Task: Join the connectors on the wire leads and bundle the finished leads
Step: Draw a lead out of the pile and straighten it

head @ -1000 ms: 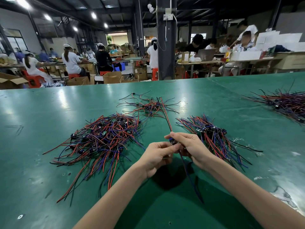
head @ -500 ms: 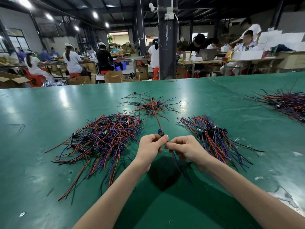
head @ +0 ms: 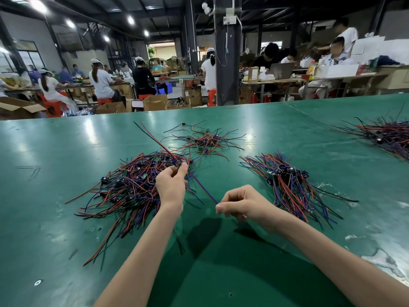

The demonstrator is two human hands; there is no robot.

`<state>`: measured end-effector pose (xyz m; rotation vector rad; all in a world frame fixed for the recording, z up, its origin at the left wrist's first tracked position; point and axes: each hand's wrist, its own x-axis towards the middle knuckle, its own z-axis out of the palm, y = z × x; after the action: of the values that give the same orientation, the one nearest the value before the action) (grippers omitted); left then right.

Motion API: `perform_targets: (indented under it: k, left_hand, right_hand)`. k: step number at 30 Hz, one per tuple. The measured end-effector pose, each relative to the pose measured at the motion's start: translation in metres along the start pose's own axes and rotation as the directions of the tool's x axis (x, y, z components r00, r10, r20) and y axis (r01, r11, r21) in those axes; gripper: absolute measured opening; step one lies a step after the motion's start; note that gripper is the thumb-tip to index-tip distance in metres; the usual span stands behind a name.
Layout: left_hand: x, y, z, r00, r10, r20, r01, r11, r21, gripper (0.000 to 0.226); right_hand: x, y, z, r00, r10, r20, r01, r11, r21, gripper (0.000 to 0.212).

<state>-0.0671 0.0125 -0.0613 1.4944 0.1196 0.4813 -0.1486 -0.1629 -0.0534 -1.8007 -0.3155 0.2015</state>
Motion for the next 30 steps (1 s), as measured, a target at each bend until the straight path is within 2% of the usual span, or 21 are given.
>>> perform_targets:
  k: [4,10,13,16,17,20,22,30]
  left_hand:
    - [-0.003,-0.001,0.003,0.999,0.001,0.036,-0.001,1.0,0.001,0.029]
    - [-0.006,0.006,0.005,0.992,-0.062,0.113,0.077,0.989,-0.128,0.029]
    - [-0.015,0.01,0.008,0.979,-0.059,0.196,0.092,0.982,-0.163,0.027]
    - [-0.028,0.013,0.014,0.937,-0.077,0.342,0.139,0.977,-0.161,0.023]
    - [-0.034,0.013,0.017,0.916,-0.077,0.394,0.144,0.979,-0.143,0.022]
    - [-0.049,0.008,0.024,0.853,-0.066,0.518,0.118,0.991,-0.069,0.025]
    - [-0.054,0.006,0.027,0.833,-0.069,0.549,0.116,0.992,-0.052,0.026]
    - [-0.051,0.002,0.024,0.869,-0.012,0.495,0.009,1.0,0.01,0.023]
  right_hand:
    - [0.001,0.003,-0.002,0.998,0.056,-0.001,-0.056,0.998,0.017,0.019]
    - [0.002,0.005,-0.008,0.991,0.111,0.079,-0.112,0.994,0.014,0.016]
    - [0.005,0.001,-0.013,0.977,0.184,0.105,-0.193,0.978,0.082,0.038]
    - [0.006,0.0,-0.015,0.985,0.174,0.007,-0.174,0.984,0.033,0.057]
    - [0.006,0.0,-0.015,0.989,0.144,-0.032,-0.143,0.989,0.033,0.055]
    - [0.007,0.002,-0.012,0.989,0.077,-0.124,-0.061,0.99,0.127,0.027]
    - [0.007,0.003,-0.01,0.982,0.068,-0.178,-0.04,0.987,0.155,0.021]
    - [0.008,0.005,-0.009,0.979,0.095,-0.179,-0.061,0.981,0.186,0.019]
